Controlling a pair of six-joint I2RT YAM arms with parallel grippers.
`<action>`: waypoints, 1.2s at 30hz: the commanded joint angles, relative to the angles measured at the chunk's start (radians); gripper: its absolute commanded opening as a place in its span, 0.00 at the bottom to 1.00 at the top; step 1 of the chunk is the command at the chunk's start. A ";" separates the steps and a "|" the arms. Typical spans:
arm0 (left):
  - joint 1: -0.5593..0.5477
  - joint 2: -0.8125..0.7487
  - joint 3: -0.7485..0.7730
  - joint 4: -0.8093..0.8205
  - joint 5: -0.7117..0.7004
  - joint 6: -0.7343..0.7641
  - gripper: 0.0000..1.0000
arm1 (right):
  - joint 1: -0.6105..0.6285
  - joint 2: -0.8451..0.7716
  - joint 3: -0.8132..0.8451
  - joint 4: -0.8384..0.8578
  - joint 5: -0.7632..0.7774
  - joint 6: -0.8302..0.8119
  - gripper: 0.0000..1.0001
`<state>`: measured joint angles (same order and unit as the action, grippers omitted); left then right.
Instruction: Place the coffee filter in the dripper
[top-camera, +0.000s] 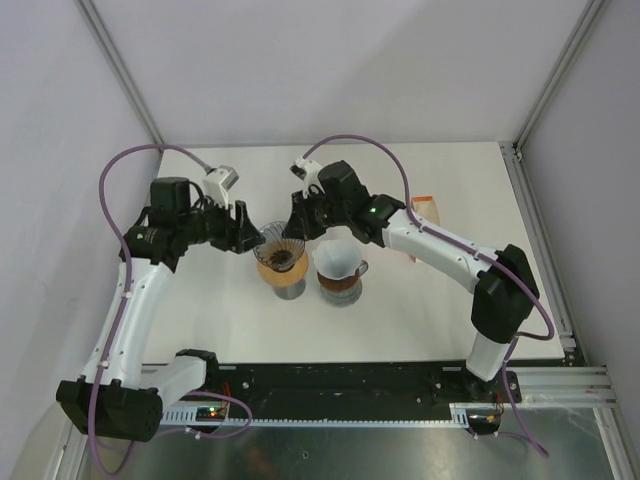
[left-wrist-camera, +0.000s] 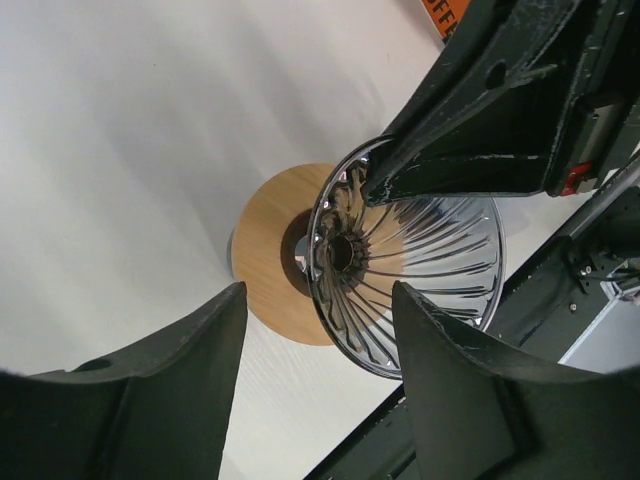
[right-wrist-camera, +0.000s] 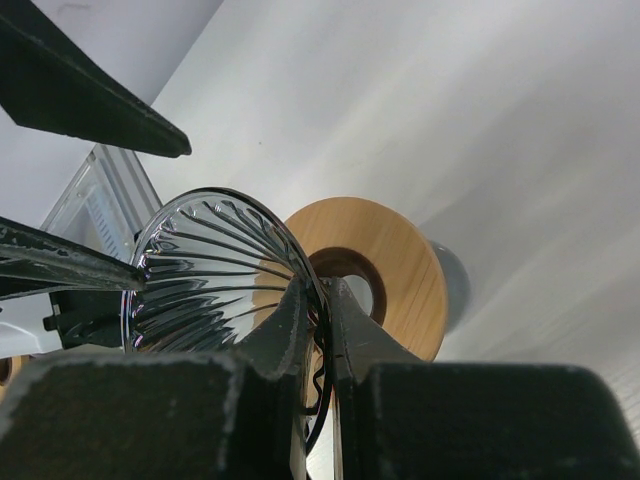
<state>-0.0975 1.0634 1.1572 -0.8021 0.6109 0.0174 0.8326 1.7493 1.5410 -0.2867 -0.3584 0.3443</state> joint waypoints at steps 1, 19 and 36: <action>0.008 -0.007 -0.013 0.019 0.031 0.033 0.63 | 0.011 0.010 0.016 0.053 -0.013 -0.004 0.00; 0.007 0.072 -0.086 0.019 0.065 0.104 0.37 | 0.017 0.063 -0.023 0.057 -0.002 -0.097 0.00; -0.018 0.157 -0.149 0.018 -0.045 0.172 0.01 | 0.007 0.121 -0.059 0.008 0.027 -0.153 0.00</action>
<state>-0.1093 1.1736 1.0534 -0.7734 0.6533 0.1135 0.8474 1.8107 1.5120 -0.2314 -0.3508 0.2394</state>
